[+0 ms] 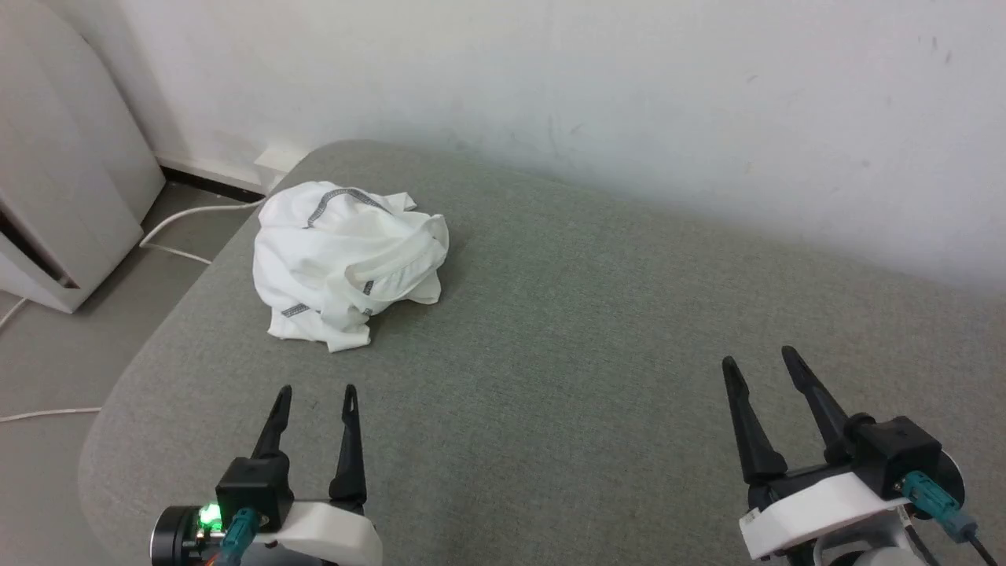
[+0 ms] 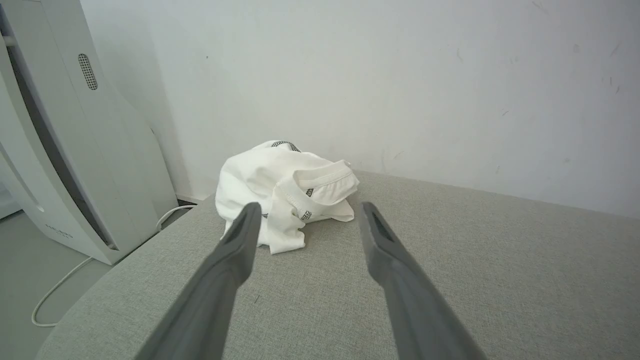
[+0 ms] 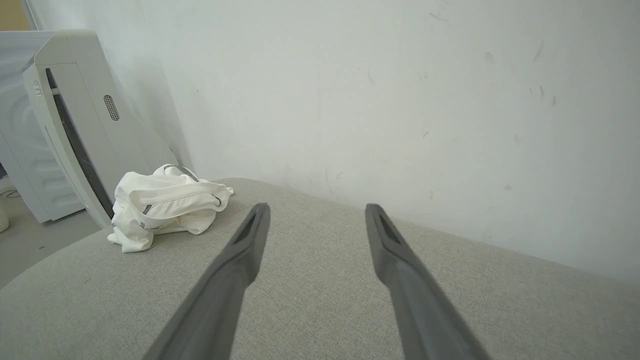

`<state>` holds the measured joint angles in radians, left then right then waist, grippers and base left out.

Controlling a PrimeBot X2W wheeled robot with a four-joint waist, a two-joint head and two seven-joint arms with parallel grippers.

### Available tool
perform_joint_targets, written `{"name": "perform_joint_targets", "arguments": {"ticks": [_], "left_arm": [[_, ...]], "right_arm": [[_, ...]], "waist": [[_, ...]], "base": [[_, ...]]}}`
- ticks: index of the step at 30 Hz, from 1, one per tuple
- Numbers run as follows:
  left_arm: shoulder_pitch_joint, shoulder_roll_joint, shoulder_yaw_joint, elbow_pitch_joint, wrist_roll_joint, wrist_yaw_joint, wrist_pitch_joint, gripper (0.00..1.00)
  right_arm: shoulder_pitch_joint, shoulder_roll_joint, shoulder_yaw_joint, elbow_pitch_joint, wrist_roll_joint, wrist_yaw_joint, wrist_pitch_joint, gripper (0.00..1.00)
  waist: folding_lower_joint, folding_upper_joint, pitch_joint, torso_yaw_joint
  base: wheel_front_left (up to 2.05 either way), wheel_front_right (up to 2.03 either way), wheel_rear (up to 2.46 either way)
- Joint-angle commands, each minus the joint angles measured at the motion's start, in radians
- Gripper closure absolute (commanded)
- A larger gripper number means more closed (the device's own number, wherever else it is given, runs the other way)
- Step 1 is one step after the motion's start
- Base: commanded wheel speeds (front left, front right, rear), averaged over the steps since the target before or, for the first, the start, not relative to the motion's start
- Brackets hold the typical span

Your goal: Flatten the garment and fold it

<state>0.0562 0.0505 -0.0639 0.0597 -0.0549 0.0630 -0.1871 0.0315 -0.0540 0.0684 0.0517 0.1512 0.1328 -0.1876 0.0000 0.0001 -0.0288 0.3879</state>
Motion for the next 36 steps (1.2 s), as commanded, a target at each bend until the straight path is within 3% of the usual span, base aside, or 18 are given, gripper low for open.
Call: {"name": "perform_joint_targets", "arguments": {"ticks": [1,36], "left_arm": [[0.008,0.000,-0.003,0.003,-0.004,0.007,-0.011,0.00],[0.013,0.000,-0.034,0.026,-0.027,0.032,-0.075,0.00]], "right_arm": [[0.010,0.003,0.004,0.004,0.007,-0.002,-0.011,0.00],[0.008,0.004,0.052,0.052,0.063,-0.002,-0.074,0.00]], "waist": [[0.0000,-0.0001,-0.002,0.010],[0.0000,-0.0001,0.000,0.165]], "base": [[0.00,0.00,0.00],[0.00,0.00,0.00]]}}
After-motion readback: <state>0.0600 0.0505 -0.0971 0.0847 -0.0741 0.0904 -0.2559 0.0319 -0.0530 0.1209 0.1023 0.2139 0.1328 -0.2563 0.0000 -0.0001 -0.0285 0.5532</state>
